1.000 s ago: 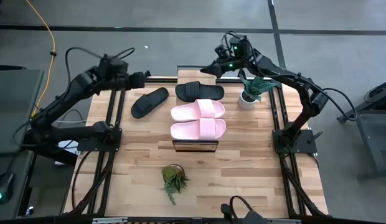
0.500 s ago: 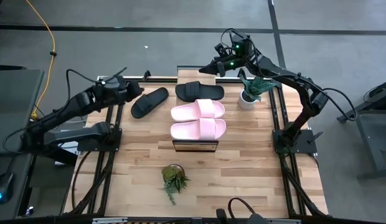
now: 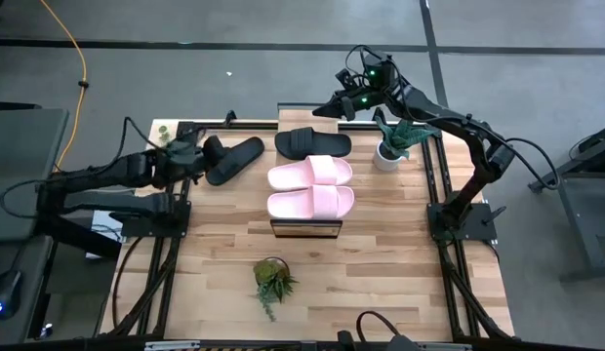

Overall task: Pick and place slides into the shelf
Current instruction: Put the black slide on the shelf

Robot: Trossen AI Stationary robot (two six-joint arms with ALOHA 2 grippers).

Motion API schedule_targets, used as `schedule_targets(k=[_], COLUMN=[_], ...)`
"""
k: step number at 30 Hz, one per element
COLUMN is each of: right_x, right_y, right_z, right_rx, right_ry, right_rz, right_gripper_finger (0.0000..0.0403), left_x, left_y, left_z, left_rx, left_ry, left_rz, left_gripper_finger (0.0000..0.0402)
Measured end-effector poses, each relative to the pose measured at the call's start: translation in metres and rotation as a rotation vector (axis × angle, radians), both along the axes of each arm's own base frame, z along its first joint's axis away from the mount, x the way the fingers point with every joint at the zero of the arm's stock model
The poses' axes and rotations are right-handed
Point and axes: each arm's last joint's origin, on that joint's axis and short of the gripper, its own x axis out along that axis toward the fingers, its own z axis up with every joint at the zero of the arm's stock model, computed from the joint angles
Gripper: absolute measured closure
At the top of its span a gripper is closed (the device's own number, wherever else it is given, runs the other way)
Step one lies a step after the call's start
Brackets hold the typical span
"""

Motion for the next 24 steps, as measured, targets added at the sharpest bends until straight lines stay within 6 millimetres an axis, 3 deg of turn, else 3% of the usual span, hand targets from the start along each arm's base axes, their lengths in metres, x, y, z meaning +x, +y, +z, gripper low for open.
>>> schedule_targets(k=[11,24], right_x=[0.0,0.0], right_y=[0.001,0.001], right_z=[0.0,0.0], right_rx=[-0.019,-0.012], right_ry=[-0.009,-0.011], right_rz=[0.026,0.04], right_gripper_finger=[0.0402,0.0402], left_x=[0.01,0.008], left_y=[-0.04,-0.044], left_z=[-0.024,-0.037], left_rx=[-0.008,-0.003], left_ry=[0.063,0.205], left_rz=[0.119,0.132], left_gripper_finger=[0.0401,0.0401])
